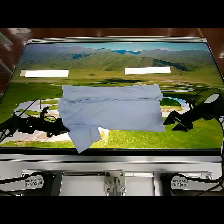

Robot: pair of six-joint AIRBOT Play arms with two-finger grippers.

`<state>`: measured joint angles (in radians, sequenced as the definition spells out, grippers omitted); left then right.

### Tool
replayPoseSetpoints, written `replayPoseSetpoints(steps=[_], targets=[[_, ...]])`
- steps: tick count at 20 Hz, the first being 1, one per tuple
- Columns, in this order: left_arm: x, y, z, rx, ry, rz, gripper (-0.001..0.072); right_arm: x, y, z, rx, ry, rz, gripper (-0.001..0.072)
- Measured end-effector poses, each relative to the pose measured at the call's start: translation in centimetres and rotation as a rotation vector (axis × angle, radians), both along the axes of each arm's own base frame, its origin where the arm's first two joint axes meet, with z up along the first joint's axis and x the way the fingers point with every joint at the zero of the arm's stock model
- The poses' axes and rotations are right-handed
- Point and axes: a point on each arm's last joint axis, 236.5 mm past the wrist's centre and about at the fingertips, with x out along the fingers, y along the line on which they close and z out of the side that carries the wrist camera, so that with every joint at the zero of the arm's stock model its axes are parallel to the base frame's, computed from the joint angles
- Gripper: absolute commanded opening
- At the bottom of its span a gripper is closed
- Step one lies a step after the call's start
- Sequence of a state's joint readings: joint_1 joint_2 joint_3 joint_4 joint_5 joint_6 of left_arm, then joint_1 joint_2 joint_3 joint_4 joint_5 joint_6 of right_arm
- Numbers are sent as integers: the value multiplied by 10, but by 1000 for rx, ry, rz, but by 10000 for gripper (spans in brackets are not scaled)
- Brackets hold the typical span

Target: Fold the shirts.

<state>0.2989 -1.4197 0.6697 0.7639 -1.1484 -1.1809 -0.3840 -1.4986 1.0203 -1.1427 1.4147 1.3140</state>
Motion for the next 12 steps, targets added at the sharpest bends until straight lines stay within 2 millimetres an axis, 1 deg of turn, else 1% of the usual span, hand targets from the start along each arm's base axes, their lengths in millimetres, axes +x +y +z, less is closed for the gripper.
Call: replayPoseSetpoints(steps=[4, 5, 6, 9, 10, 11, 12], targets=[[-1, 5, 7, -20, -9, 9, 36, -3, 1, -17, -7, 32, -50, 688], [-1, 6, 9, -26, -10, 11, 36, -3, 3, -21, -2, 44, -61, 605], [0, 6, 9, -29, -12, 15, 36, -2, 8, -25, 10, 52, -70, 556], [1, 4, 12, -43, -18, 22, 36, 8, 17, -37, 8, 50, -98, 555], [2, 5, 13, -46, -19, 24, 37, 9, 21, -39, 12, 56, -99, 431], [2, 4, 13, -48, -21, 25, 36, 11, 25, -41, 10, 51, -99, 214], [3, 4, 13, -48, -25, 24, 36, 16, 26, -45, -5, 34, -99, 69]])
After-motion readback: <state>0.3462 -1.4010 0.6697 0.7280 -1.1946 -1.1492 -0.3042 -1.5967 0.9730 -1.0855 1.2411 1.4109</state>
